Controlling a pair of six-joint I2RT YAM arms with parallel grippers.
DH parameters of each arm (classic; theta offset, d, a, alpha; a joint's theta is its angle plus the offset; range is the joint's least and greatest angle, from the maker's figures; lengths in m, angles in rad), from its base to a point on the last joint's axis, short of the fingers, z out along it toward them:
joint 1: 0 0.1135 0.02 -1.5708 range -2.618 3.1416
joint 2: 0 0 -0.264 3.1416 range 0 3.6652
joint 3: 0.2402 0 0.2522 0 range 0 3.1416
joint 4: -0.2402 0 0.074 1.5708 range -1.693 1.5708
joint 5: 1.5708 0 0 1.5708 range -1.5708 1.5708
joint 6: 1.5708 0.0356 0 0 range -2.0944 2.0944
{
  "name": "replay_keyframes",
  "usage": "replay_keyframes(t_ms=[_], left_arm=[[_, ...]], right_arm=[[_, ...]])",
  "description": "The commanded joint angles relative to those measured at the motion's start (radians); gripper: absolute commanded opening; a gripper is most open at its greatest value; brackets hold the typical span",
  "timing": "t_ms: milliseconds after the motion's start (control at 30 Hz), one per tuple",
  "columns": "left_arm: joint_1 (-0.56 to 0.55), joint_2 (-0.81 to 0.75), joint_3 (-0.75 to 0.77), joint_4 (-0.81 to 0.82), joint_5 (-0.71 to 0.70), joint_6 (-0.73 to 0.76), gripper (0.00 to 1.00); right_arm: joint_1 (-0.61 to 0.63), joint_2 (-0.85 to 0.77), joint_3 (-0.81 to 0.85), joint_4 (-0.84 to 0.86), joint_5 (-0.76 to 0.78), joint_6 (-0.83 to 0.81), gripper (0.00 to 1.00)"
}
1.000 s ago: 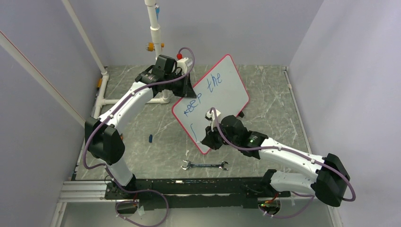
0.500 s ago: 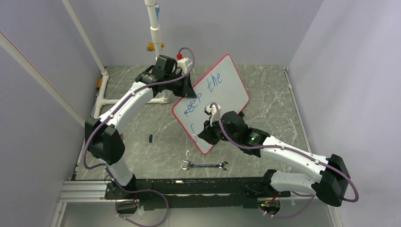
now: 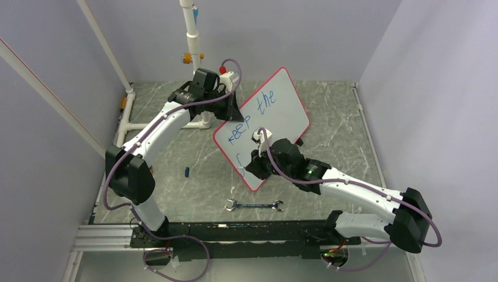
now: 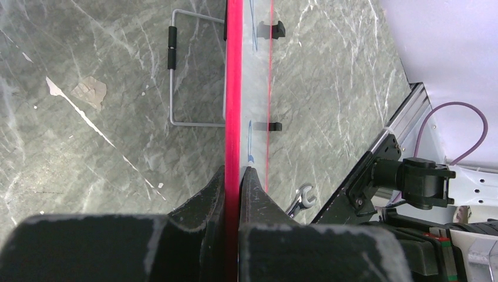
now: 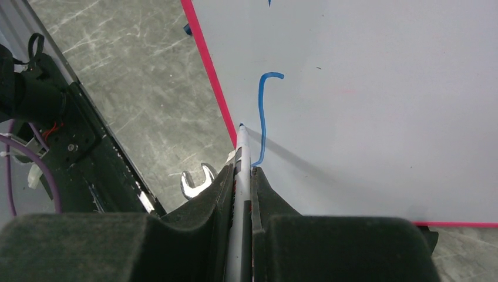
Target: Write a sentence on the whiteboard
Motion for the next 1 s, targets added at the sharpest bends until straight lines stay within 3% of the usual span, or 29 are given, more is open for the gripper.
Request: replay_keyframes(t_ms=[0, 567, 967], left_arm=[[0.012, -0.024, -0.004, 0.026, -0.197, 0.093, 0.0], [0.013, -0.028, -0.004, 0.025, -0.191, 0.091, 0.0], [0.012, -0.03, -0.004, 0.026, -0.194, 0.091, 0.0]], right_arm=[[0.001, 0.024, 0.038, 0.027, 0.118, -0.014, 0.0], [0.0, 0.05, 0.091, -0.025, 0.221, -0.045, 0.0], [-0.001, -0.038, 0.083, -0.035, 0.297, -0.033, 0.0]])
